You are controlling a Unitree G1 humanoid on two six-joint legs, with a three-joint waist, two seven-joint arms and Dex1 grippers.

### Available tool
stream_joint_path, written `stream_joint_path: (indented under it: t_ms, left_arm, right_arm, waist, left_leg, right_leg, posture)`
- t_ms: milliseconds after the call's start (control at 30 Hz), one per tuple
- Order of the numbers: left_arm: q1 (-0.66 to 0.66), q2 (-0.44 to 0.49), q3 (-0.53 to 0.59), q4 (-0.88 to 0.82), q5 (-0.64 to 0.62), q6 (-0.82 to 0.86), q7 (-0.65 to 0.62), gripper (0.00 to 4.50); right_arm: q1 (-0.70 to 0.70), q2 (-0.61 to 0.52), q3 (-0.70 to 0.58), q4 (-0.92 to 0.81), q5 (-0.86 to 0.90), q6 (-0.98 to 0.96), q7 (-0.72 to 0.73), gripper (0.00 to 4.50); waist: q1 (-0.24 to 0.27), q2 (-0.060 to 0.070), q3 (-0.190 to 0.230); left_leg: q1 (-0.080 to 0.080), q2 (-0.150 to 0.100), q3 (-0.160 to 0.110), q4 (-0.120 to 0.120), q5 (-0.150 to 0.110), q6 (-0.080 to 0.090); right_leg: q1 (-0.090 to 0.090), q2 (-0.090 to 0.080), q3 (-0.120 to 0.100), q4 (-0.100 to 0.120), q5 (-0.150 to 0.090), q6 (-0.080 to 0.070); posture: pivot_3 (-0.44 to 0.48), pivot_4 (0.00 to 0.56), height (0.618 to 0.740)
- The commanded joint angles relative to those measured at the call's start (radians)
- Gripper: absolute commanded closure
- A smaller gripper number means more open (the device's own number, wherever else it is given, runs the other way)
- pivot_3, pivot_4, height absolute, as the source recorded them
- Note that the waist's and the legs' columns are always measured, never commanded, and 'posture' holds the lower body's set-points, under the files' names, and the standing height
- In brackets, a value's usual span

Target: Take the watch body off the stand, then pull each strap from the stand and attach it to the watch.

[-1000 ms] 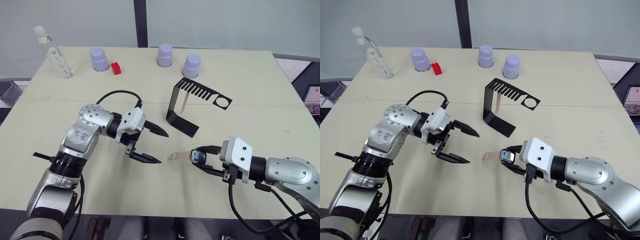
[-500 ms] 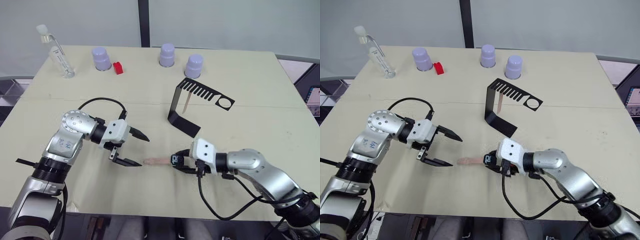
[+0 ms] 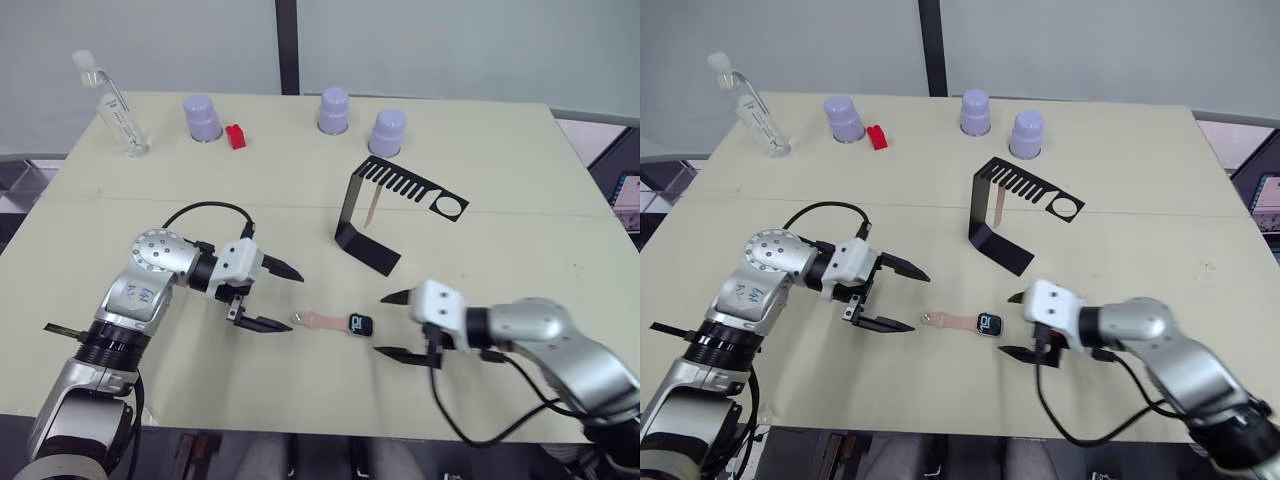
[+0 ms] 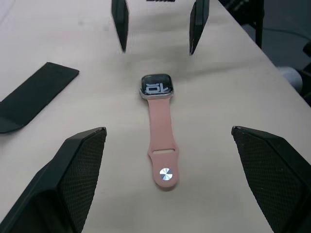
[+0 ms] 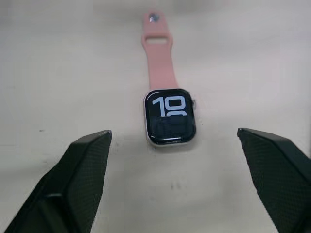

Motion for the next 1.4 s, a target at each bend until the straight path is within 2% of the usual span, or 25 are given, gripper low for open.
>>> stream_joint_path:
  t_ms: [33, 133, 200, 267, 367, 433, 533, 667, 833, 967, 1100, 1233, 1400]
  left_arm:
    - [0.08, 0.124, 0.129, -0.029, -0.078, 0.099, -0.021, 0.0]
    - [0.146, 0.226, 0.218, 0.033, -0.098, 0.165, -0.006, 0.0]
    - [0.165, 0.26, 0.266, 0.104, -0.095, 0.169, 0.013, 0.0]
    - [0.174, 0.293, 0.351, 0.209, -0.069, 0.164, 0.118, 0.0]
    - [0.197, 0.319, 0.427, 0.286, -0.057, 0.137, 0.195, 0.0]
    - [0.256, 0.318, 0.463, 0.245, -0.071, 0.143, 0.21, 0.0]
    - [0.293, 0.284, 0.469, 0.148, -0.103, 0.178, 0.224, 0.0]
    - [0.281, 0.183, 0.428, -0.096, -0.212, 0.329, 0.283, 0.0]
    - [0.22, -0.071, 0.328, -0.333, -0.223, 0.369, 0.523, 0.0]
    - [0.19, -0.205, 0.275, -0.386, -0.193, 0.342, 0.643, 0.0]
    - [0.182, -0.27, 0.231, -0.405, -0.181, 0.325, 0.694, 0.0]
    - [0.197, -0.288, 0.187, -0.453, -0.165, 0.324, 0.717, 0.0]
    - [0.198, -0.303, 0.17, -0.457, -0.159, 0.316, 0.745, 0.0]
  right_arm:
    - [0.224, -0.013, -0.392, -0.056, 0.135, 0.033, 0.076, 0.03]
    - [0.416, 0.015, -0.657, -0.027, 0.16, 0.035, 0.125, 0.03]
    - [0.499, 0.038, -0.753, -0.032, 0.168, 0.039, 0.133, 0.03]
    - [0.604, 0.078, -0.897, 0.022, 0.162, 0.021, 0.17, 0.03]
    - [0.68, 0.118, -0.997, 0.049, 0.176, 0.011, 0.182, 0.03]
    - [0.702, 0.142, -1.009, 0.034, 0.188, 0.009, 0.172, 0.03]
    - [0.675, 0.164, -0.967, -0.013, 0.221, 0.029, 0.124, 0.03]
    - [0.527, 0.171, -0.814, -0.072, 0.274, 0.081, 0.012, 0.03]
    - [0.238, 0.271, -0.509, -0.106, 0.273, 0.145, -0.199, 0.03]
    - [0.062, 0.356, -0.299, -0.036, 0.136, 0.121, -0.329, 0.03]
    - [-0.05, 0.432, -0.196, 0.082, 0.083, 0.106, -0.383, 0.03]
    - [-0.138, 0.497, -0.136, 0.199, 0.013, 0.08, -0.432, 1.86]
    - [-0.227, 0.565, -0.055, 0.352, -0.097, 0.038, -0.491, 4.44]
  waist:
    - [-0.003, 0.0, 0.0]
    - [-0.008, 0.0, 0.0]
    - [-0.003, 0.0, 0.0]
    - [0.0, 0.0, 0.0]
    - [0.0, 0.0, 0.0]
    - [-0.002, 0.0, 0.0]
    - [-0.007, 0.0, 0.0]
    - [-0.007, -0.001, -0.001]
    - [-0.003, -0.001, -0.001]
    - [-0.006, -0.001, -0.001]
    - [-0.003, -0.001, -0.001]
    - [-0.004, -0.001, -0.001]
    - [-0.005, -0.001, -0.001]
  left_leg:
    - [0.0, 0.0, 0.0, -0.001, 0.0, 0.0]
    - [0.001, 0.001, 0.001, -0.002, 0.0, 0.0]
    - [0.002, 0.001, 0.001, -0.001, -0.003, 0.004]
    - [0.003, 0.001, 0.002, -0.001, -0.004, 0.005]
    - [0.005, 0.001, 0.002, -0.002, -0.004, 0.004]
    - [0.006, 0.001, 0.003, -0.004, -0.004, 0.003]
    - [0.009, 0.001, 0.006, -0.008, -0.007, -0.001]
    - [0.012, 0.001, 0.007, -0.012, -0.006, -0.004]
    - [0.012, 0.001, 0.007, -0.012, -0.002, 0.0]
    - [0.012, 0.001, 0.009, -0.011, 0.002, -0.006]
    - [0.013, 0.0, 0.009, -0.007, 0.002, -0.006]
    - [0.012, 0.0, 0.009, -0.003, 0.001, -0.005]
    - [0.013, 0.0, 0.009, -0.003, 0.001, -0.006]
  right_leg:
    - [0.0, 0.0, 0.0, 0.0, 0.0, 0.0]
    - [0.001, 0.001, 0.0, 0.0, 0.0, 0.0]
    - [0.002, 0.0, 0.0, 0.0, 0.0, 0.0]
    - [0.002, 0.0, 0.001, -0.002, 0.0, 0.0]
    - [0.003, -0.001, 0.002, -0.001, 0.0, 0.0]
    - [0.002, -0.002, 0.004, -0.002, -0.001, -0.001]
    - [0.002, -0.002, 0.007, -0.002, -0.001, -0.002]
    - [0.002, -0.002, 0.008, -0.001, -0.002, -0.003]
    - [0.001, -0.001, 0.008, 0.001, -0.002, -0.003]
    - [0.0, 0.001, 0.008, 0.004, -0.002, -0.003]
    - [0.0, 0.002, 0.008, 0.009, -0.002, -0.003]
    - [0.0, 0.002, 0.008, 0.011, -0.002, -0.003]
    - [0.0, 0.002, 0.008, 0.011, -0.002, -0.003]
  posture:
    - [0.0, 0.15, 0.739]
    - [0.0, 0.15, 0.739]
    - [0.0, 0.15, 0.739]
    - [0.0, 0.15, 0.739]
    - [0.0, 0.15, 0.739]
    - [0.0, 0.15, 0.739]
    - [0.0, 0.15, 0.739]
    - [0.0, 0.15, 0.739]
    - [0.0, 0.15, 0.739]
    - [0.0, 0.15, 0.739]
    - [0.0, 0.15, 0.739]
    - [0.0, 0.15, 0.739]
    - [0.0, 0.15, 0.739]
